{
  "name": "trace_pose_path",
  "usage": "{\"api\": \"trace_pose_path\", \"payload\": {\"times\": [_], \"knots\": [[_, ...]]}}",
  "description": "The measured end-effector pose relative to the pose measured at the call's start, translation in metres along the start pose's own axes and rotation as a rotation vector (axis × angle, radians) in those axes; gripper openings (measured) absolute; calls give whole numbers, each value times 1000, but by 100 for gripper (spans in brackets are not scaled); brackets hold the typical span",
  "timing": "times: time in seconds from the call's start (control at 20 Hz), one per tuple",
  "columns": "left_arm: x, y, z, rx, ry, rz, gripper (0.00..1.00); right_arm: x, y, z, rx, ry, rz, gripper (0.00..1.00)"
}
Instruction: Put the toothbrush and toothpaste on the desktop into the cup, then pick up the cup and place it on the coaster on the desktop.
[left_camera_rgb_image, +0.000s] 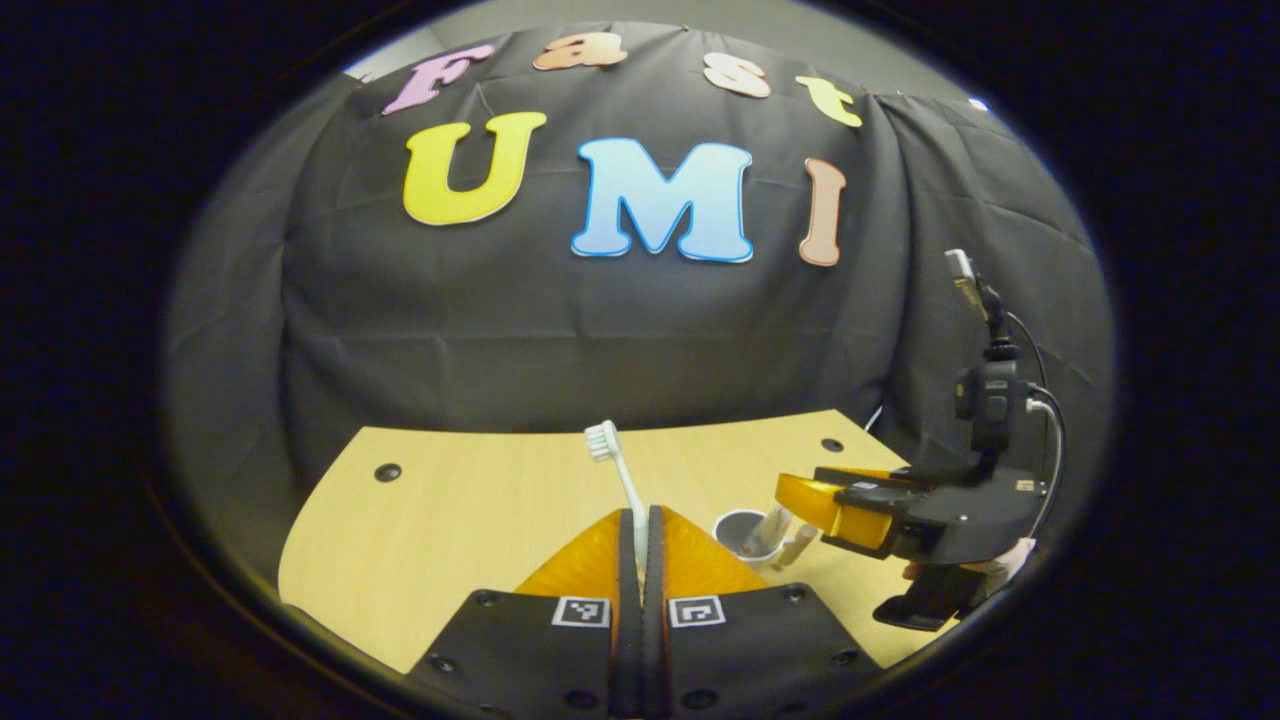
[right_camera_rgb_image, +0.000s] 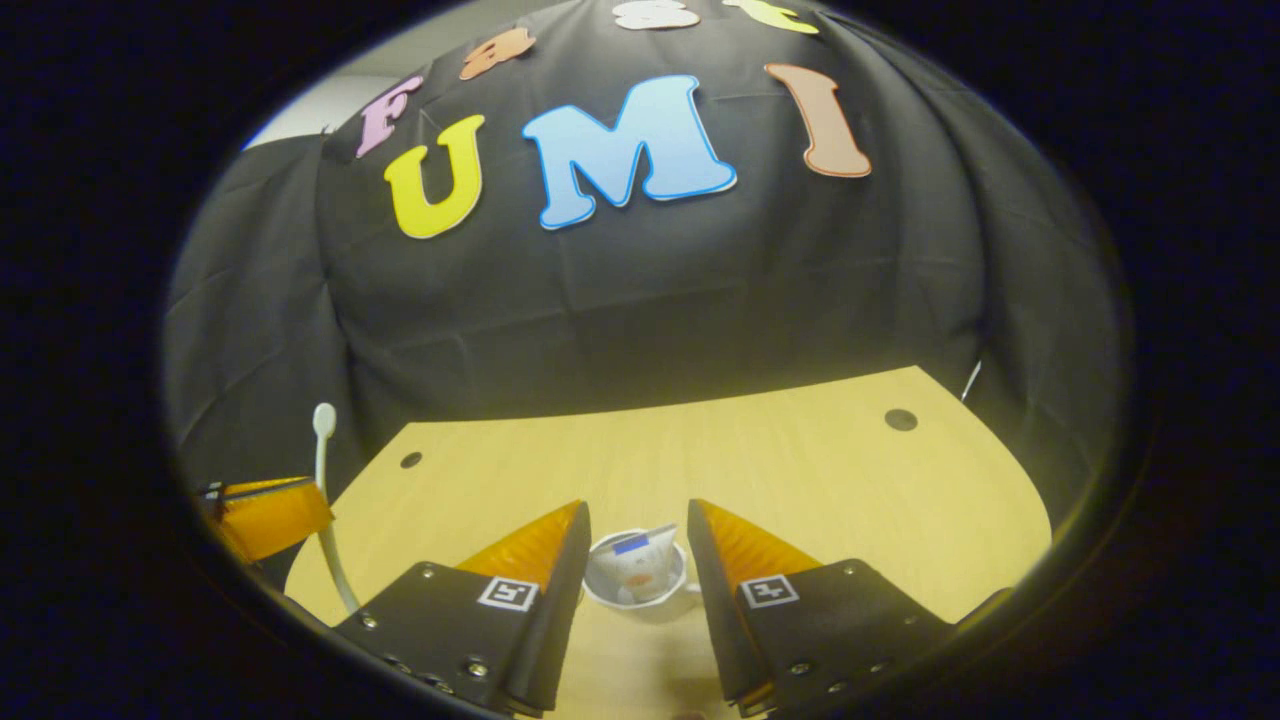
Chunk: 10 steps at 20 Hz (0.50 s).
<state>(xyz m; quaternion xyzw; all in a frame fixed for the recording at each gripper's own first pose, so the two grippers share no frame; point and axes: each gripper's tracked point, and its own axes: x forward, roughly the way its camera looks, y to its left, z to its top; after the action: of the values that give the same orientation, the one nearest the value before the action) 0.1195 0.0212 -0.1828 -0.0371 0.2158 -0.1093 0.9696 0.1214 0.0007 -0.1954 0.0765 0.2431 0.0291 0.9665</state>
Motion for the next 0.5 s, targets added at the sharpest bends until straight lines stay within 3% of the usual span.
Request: {"api": "trace_pose_path", "payload": {"times": [0.25, 0.5], "knots": [[39, -14, 14, -28, -54, -94, 7, -27, -28, 29, 18, -48, -49, 59], [80, -18, 21, -10, -77, -122, 7, -49, -63, 22, 54, -39, -116, 59]]}}
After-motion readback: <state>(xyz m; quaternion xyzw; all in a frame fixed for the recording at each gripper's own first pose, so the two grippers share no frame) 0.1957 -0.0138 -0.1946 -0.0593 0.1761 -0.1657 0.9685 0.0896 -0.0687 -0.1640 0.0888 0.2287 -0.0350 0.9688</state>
